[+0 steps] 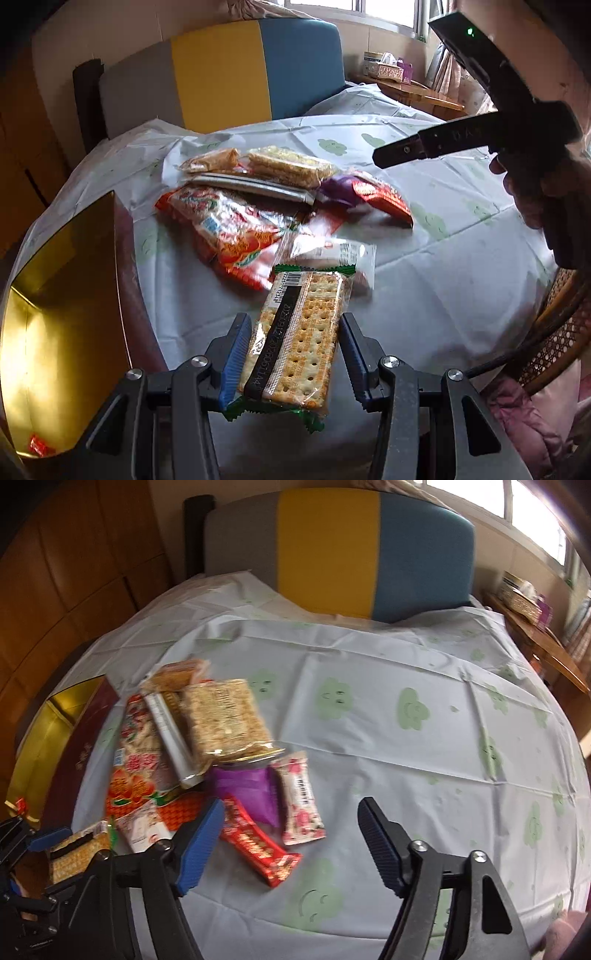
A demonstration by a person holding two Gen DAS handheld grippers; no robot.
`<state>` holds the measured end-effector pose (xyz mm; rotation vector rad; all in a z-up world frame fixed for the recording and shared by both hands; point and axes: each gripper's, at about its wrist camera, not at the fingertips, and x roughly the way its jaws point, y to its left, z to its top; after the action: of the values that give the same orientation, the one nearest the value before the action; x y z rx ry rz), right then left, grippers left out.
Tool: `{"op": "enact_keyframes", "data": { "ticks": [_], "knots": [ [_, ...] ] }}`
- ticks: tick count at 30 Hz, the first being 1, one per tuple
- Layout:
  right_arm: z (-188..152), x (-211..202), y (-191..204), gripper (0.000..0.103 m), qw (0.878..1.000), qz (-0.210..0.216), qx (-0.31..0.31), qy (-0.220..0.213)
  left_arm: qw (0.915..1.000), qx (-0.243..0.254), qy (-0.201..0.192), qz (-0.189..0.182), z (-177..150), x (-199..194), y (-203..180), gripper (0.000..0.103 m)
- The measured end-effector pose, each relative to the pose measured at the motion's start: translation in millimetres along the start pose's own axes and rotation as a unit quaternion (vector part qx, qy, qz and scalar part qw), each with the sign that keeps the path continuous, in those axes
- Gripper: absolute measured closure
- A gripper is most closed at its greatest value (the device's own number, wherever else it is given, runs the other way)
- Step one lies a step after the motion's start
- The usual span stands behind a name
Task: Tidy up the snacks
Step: 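Carry the cracker pack toward the gold tin with the left tool while the right tool nears the red bag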
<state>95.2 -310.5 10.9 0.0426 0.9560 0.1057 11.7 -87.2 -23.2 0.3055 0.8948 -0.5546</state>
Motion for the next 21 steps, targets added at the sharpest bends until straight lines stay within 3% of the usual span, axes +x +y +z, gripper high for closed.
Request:
{"op": "enact_keyframes", "data": {
  "ticks": [3,7,11,15,16,17,21],
  "knots": [
    [-5.7,5.6,28.5,0.041,0.996,0.074,-0.041,0.021,0.9998,0.005,0.011,0.018,-15.6,7.4,-0.9,0.056],
    [-16.4,21.8,68.6,0.041,0.989,0.105,-0.090,0.059,0.9997,0.002,0.000,0.025,-26.1,11.2,1.0,0.056],
    [-22.8,38.5,92.2,0.041,0.985,0.108,-0.110,0.071,0.9997,0.000,-0.005,0.025,-29.1,14.1,1.1,0.055],
    [-32.1,57.8,101.7,0.042,0.981,0.098,-0.132,0.105,0.9992,-0.038,0.009,0.001,-29.2,21.0,12.9,0.053],
    [-35.2,59.9,102.9,0.047,0.981,0.085,-0.138,0.107,0.9987,-0.049,0.013,-0.005,-29.6,22.3,15.4,0.053],
    [-37.7,61.1,102.4,0.061,0.981,0.075,-0.141,0.108,0.9984,-0.055,0.013,-0.009,-29.6,22.9,17.0,0.053],
    [-38.6,57.2,84.6,0.064,0.986,0.038,-0.113,0.113,0.9989,-0.046,0.006,-0.007,-32.4,19.1,14.3,0.054]
  ]
}}
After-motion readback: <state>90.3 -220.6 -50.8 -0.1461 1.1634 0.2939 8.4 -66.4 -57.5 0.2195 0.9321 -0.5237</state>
